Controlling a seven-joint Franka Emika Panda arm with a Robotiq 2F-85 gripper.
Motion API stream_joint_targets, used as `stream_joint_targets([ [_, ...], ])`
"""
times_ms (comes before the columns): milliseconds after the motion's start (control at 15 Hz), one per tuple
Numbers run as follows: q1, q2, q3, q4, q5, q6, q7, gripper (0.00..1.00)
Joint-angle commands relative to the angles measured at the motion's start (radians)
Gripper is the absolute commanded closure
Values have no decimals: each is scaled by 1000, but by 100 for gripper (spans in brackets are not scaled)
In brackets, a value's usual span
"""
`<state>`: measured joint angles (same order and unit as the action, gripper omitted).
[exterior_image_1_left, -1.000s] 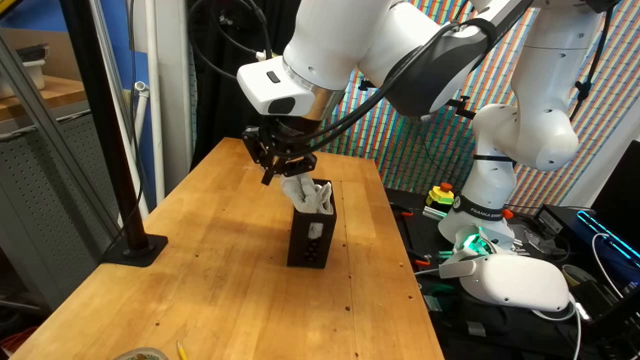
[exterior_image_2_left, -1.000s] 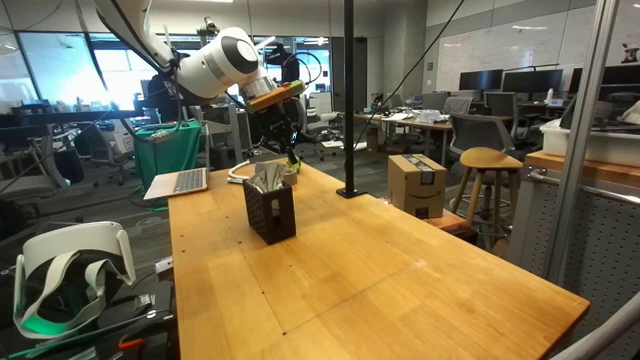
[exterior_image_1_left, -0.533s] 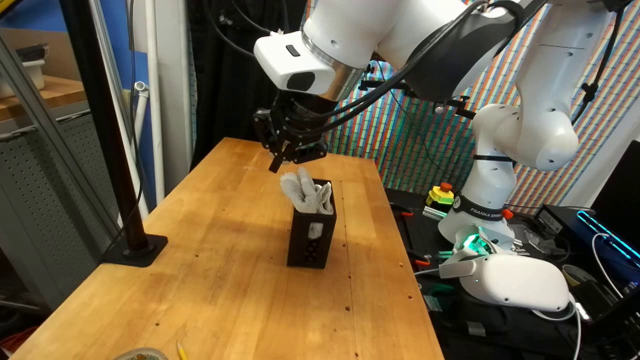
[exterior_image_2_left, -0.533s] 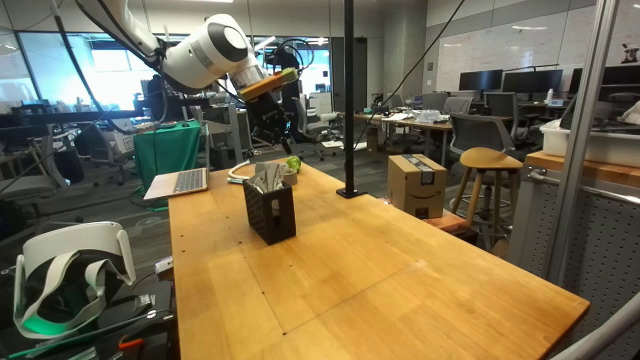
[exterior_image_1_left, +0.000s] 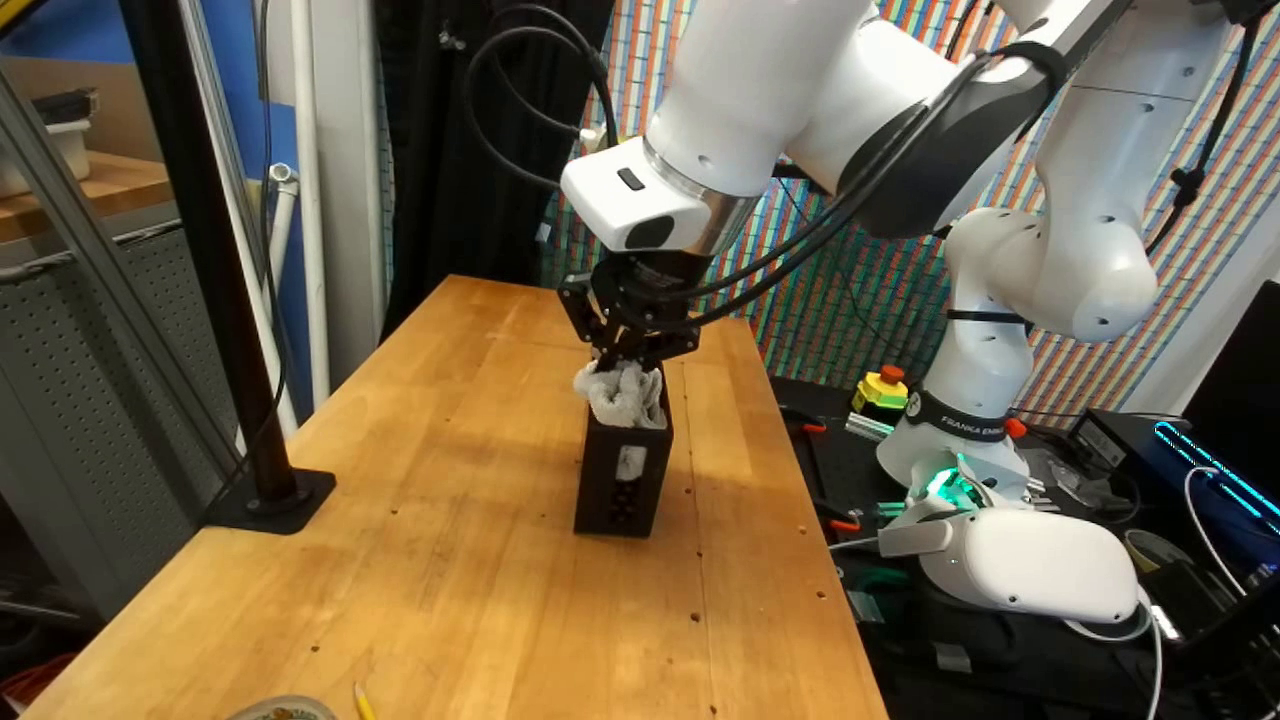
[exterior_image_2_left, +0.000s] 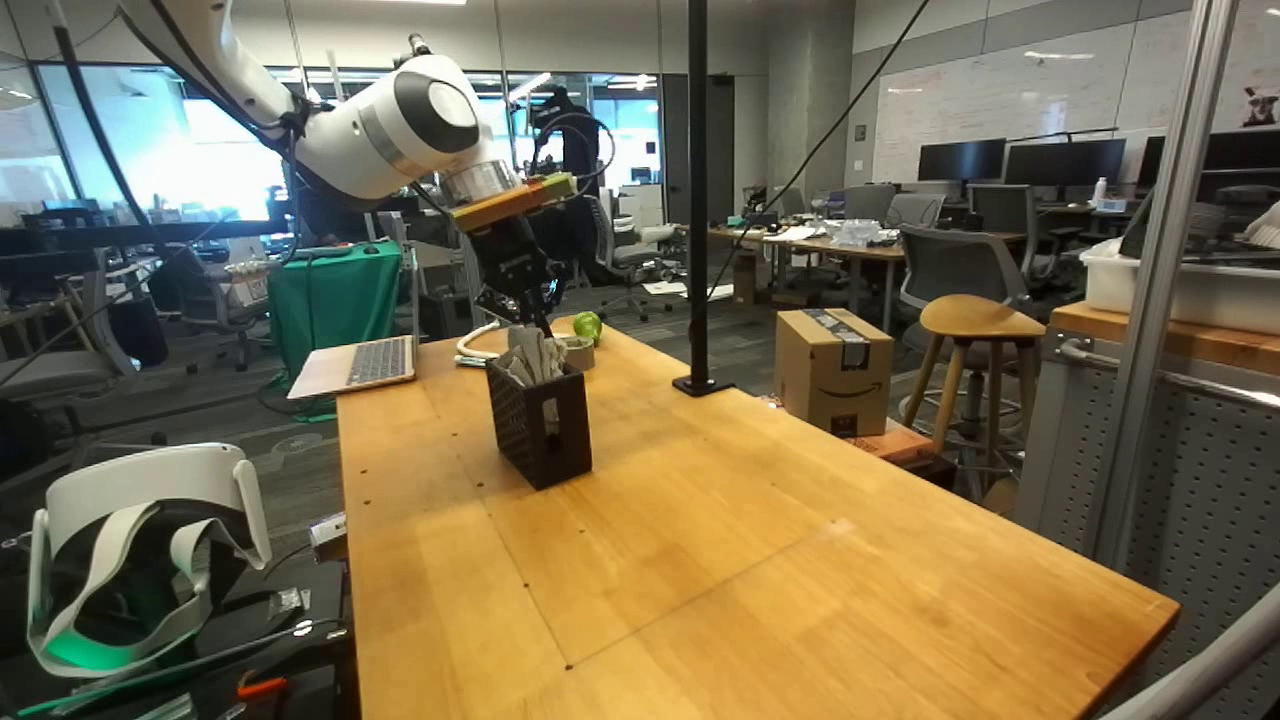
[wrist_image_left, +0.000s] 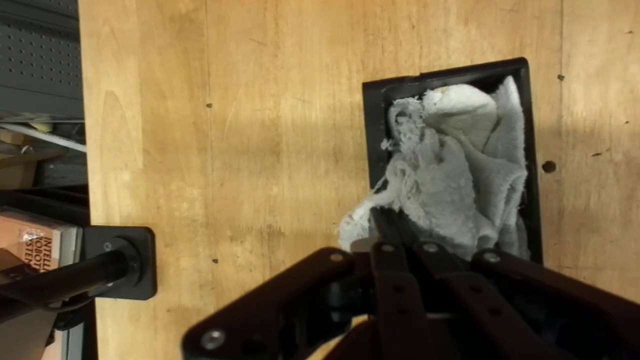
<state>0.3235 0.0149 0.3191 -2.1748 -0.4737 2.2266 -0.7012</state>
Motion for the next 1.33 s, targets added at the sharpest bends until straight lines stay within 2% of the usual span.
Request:
stream_joint_targets([
  [0,7,-76,10,-62,57,17,-41,97],
  [667,39,-157,21,-108,100,10,-63,97],
  [1267,41,-115,21,-109,108,-8,-65,97],
])
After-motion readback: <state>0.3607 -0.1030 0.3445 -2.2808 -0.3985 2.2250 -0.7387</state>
